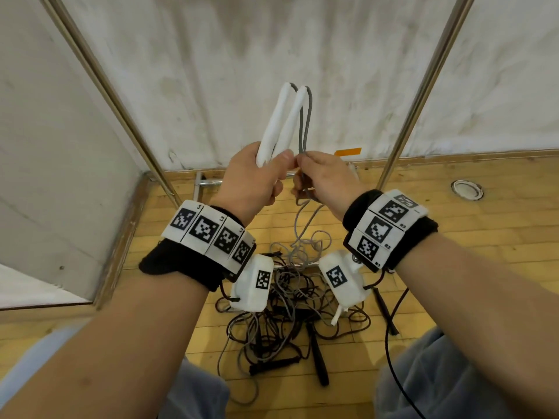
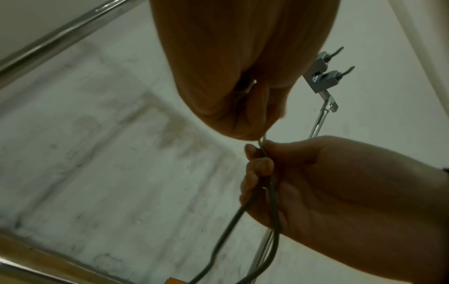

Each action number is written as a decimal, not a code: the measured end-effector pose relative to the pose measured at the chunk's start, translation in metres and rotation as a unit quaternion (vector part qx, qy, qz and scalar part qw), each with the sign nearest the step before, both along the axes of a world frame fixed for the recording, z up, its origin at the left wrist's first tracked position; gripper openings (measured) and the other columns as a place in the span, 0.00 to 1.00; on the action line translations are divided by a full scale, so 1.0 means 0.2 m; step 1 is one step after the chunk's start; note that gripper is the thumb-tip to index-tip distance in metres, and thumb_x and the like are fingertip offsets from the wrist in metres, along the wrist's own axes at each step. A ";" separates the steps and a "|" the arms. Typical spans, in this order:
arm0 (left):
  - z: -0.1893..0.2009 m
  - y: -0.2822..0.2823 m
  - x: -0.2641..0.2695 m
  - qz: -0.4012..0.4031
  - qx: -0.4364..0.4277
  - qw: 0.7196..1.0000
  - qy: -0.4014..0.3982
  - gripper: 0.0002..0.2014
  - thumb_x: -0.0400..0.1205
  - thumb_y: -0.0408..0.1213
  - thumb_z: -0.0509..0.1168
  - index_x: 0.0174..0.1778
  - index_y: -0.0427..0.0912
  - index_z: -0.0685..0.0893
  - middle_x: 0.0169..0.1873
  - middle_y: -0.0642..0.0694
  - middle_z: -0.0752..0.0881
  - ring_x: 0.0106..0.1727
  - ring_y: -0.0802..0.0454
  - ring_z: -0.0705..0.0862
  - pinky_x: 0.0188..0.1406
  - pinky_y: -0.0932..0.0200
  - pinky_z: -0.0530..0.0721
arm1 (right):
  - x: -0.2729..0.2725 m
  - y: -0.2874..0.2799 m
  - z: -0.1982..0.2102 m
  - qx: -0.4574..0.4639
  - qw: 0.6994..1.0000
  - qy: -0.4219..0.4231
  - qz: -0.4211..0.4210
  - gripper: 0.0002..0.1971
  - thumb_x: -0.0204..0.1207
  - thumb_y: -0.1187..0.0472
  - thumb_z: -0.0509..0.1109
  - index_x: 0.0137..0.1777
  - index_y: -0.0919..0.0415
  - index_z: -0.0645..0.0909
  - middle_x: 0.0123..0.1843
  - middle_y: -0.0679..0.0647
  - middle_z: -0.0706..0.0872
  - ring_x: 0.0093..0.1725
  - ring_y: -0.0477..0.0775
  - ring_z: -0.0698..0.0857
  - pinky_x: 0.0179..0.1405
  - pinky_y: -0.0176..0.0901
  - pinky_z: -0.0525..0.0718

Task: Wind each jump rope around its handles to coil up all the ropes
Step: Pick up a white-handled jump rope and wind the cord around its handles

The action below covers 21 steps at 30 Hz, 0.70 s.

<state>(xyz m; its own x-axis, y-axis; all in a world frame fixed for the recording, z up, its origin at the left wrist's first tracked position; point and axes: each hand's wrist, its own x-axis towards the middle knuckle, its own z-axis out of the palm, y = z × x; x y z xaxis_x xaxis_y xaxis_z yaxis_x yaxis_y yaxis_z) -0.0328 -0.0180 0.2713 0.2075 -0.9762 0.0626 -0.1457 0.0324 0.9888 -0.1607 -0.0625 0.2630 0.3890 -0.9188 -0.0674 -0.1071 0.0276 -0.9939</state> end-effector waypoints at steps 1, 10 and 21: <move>-0.01 0.00 0.00 -0.004 0.001 1.000 -0.017 0.04 0.81 0.37 0.68 0.44 0.42 0.80 0.22 0.53 0.79 0.22 0.54 0.74 0.19 0.62 0.70 | 0.00 0.01 -0.01 -0.008 1.000 0.012 0.001 0.17 0.85 0.58 0.55 0.37 0.60 0.78 0.27 0.55 0.80 0.29 0.54 0.79 0.40 0.50 0.80; -0.04 0.01 0.02 0.087 0.012 0.996 -0.014 0.06 0.85 0.39 0.62 0.42 0.46 0.77 0.31 0.48 0.81 0.25 0.58 0.81 0.22 0.61 0.77 | -0.02 0.05 -0.07 -0.120 0.973 0.182 0.081 0.07 0.82 0.62 0.61 0.44 0.59 0.79 0.36 0.46 0.85 0.39 0.44 0.82 0.41 0.36 0.75; 0.03 0.02 -0.06 0.079 0.029 0.976 0.202 0.03 0.89 0.39 0.55 0.51 0.48 0.72 0.44 0.34 0.90 0.44 0.43 0.91 0.35 0.58 0.87 | 0.05 0.13 -0.10 -0.109 0.959 0.212 0.150 0.13 0.85 0.61 0.54 0.44 0.59 0.79 0.34 0.47 0.84 0.31 0.38 0.80 0.34 0.30 0.75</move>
<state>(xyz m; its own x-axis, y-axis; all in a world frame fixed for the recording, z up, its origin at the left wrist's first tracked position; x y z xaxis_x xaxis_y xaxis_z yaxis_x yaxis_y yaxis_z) -0.0453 -0.0135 0.2768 0.3510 -0.9299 -0.1101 0.2571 -0.0173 0.9662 -0.1512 -0.0366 0.2430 0.6187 -0.7796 -0.0972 -0.4735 -0.2714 -0.8379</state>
